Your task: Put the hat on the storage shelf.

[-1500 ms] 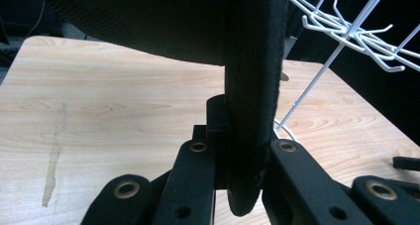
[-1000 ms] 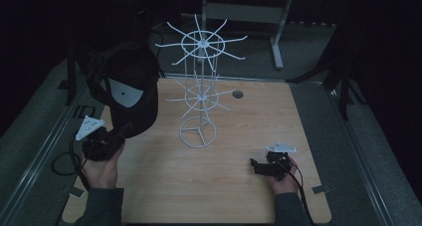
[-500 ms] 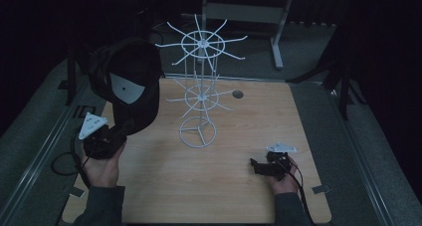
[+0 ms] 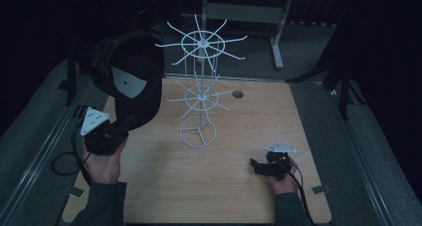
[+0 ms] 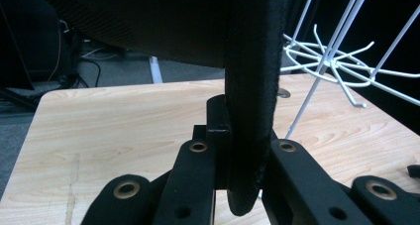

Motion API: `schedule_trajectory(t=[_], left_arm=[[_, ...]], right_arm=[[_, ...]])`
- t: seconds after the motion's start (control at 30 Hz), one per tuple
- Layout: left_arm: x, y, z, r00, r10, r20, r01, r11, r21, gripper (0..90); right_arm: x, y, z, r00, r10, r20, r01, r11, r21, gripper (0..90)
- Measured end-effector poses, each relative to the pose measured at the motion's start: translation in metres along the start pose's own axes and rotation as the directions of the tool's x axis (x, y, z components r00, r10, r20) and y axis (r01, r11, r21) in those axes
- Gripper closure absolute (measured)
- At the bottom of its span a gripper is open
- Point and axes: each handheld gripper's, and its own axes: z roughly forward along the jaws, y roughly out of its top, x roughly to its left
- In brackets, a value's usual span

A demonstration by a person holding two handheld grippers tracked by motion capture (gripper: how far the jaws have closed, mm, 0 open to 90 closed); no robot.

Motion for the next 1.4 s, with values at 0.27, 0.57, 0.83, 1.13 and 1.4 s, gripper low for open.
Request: schedule_trajectory(t=[0.27, 0.57, 0.83, 1.13, 1.4], left_arm=[[-0.001, 0.004, -0.001, 1.0000, 0.004, -0.002, -0.004, 0.9999, -0.012, 86.5], [-0.004, 0.009, -0.005, 0.9999, 0.015, 0.000, -0.015, 0.9995, -0.030, 86.5], [-0.009, 0.015, -0.007, 0.9993, 0.036, -0.001, -0.036, 0.9984, -0.043, 86.5], [-0.011, 0.020, -0.005, 0.9989, 0.047, -0.005, -0.047, 0.9979, -0.045, 86.5], [-0.013, 0.025, -0.002, 0.9985, 0.055, -0.006, -0.055, 0.9974, -0.047, 86.5]], right_arm=[[0.000, 0.000, 0.000, 1.0000, 0.000, 0.000, 0.000, 1.000, 0.000, 13.9], [0.000, 0.000, 0.000, 1.0000, 0.000, 0.000, 0.000, 1.000, 0.000, 13.9], [0.000, 0.000, 0.000, 1.0000, 0.000, 0.000, 0.000, 1.000, 0.000, 13.9], [0.000, 0.000, 0.000, 1.0000, -0.001, 0.000, 0.001, 1.000, 0.000, 13.9], [0.000, 0.000, 0.000, 1.0000, 0.000, 0.000, 0.000, 1.000, 0.000, 13.9]])
